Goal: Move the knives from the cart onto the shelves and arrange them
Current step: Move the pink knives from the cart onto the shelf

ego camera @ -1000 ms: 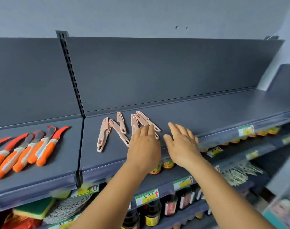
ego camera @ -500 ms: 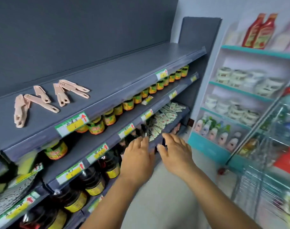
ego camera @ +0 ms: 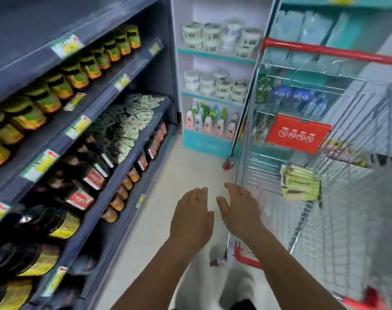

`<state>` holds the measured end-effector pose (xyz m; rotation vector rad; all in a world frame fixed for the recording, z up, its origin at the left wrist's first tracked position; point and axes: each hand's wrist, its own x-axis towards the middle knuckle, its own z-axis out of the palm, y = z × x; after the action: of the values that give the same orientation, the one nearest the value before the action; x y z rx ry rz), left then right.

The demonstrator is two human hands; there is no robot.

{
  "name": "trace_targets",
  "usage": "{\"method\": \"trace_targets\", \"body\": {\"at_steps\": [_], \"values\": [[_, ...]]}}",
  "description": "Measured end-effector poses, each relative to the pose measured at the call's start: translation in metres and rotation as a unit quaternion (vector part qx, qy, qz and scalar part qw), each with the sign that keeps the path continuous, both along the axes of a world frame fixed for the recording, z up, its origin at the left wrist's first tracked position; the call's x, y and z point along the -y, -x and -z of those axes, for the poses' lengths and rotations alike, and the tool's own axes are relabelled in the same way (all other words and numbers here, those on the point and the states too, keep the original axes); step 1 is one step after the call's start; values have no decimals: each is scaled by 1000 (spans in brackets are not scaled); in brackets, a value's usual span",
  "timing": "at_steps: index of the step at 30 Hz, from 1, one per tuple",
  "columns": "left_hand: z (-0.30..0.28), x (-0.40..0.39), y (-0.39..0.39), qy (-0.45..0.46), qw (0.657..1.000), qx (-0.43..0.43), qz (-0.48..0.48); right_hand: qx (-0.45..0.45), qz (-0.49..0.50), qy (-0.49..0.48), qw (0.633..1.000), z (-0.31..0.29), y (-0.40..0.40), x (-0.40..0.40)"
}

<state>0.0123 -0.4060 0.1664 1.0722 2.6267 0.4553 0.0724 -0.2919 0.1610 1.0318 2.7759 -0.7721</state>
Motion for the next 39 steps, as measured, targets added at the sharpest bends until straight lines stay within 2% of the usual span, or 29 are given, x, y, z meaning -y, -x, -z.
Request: {"method": "trace_targets", "body": {"at_steps": [7, 16, 25, 31, 36, 39], "values": [[44, -114, -58, 16, 997, 68, 29, 41, 54, 55, 996, 54, -66, -108], [116, -194, -82, 122, 983, 136, 12, 67, 75, 116, 988, 129, -99, -185], [205, -223, -71, 232, 953, 193, -25, 113, 99, 173, 973, 212, -115, -208], [263, -230, -67, 286, 941, 179, -32, 152, 133, 189, 961, 264, -120, -203], [300, -239, -65, 246, 961, 129, -1, 176, 163, 189, 952, 299, -120, -196], [312, -249, -64, 215, 968, 130, 3, 165, 176, 177, 954, 315, -116, -189]]}}
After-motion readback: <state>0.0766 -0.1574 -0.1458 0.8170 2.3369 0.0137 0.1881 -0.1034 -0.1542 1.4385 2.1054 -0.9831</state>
